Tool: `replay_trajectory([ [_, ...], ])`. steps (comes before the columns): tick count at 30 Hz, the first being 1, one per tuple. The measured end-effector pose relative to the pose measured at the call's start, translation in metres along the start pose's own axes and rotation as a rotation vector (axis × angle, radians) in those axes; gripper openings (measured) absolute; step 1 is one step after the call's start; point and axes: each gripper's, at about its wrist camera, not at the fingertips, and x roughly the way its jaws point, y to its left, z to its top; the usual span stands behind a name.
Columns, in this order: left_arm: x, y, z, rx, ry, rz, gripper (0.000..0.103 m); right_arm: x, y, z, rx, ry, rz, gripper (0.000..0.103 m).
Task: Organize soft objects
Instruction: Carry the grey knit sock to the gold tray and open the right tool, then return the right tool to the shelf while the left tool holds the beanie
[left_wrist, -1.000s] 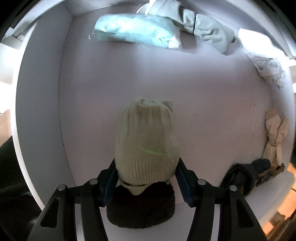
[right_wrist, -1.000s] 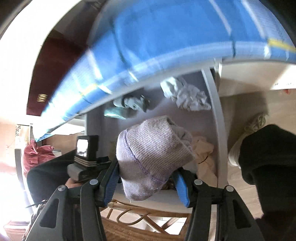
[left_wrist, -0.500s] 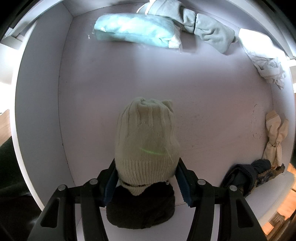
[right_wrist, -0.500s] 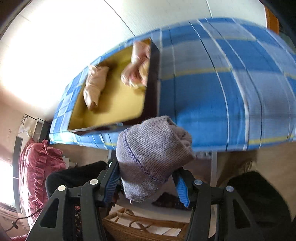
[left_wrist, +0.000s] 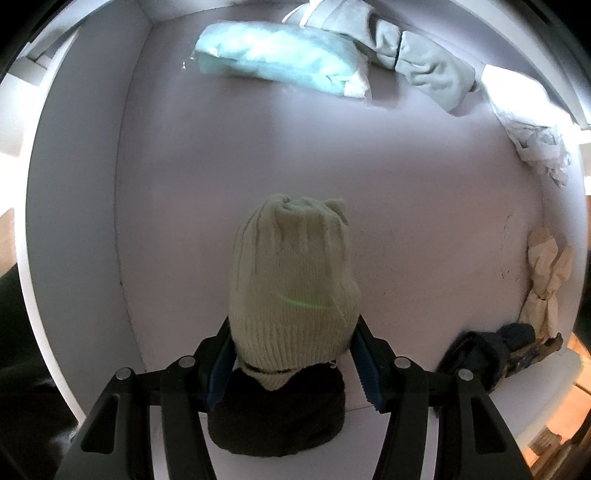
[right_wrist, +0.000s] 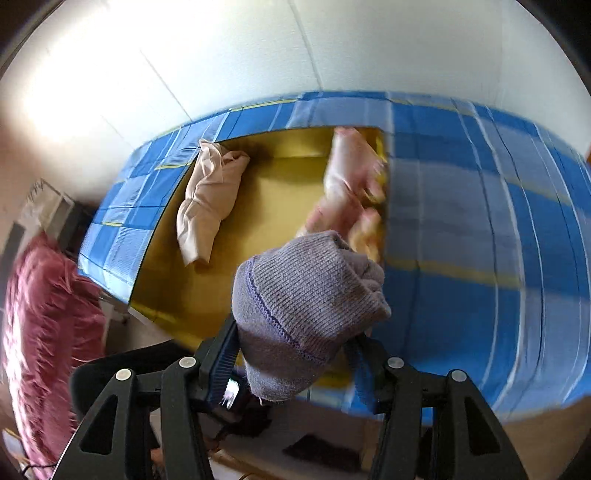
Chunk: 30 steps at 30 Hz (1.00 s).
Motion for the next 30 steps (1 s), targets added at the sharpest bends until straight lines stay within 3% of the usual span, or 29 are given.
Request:
replay_trajectory([
  [9,-0.003,0.009,0.001,-0.009,0.001,0.000,0.058,0.063,0.023,0.073,-0.083,0.033,-0.110,0.055],
  [20,-0.002,0.013,0.001,-0.016,-0.001,0.004,0.058,0.105,0.016,0.110,-0.179,0.021,-0.292,0.057],
  [25,-0.004,0.013,0.000,-0.020,-0.001,0.004,0.058,0.086,0.003,0.111,-0.090,-0.067,-0.255,0.059],
  [30,-0.005,0.018,0.000,-0.035,-0.001,-0.012,0.058,0.047,-0.006,0.095,-0.031,-0.194,-0.153,0.060],
])
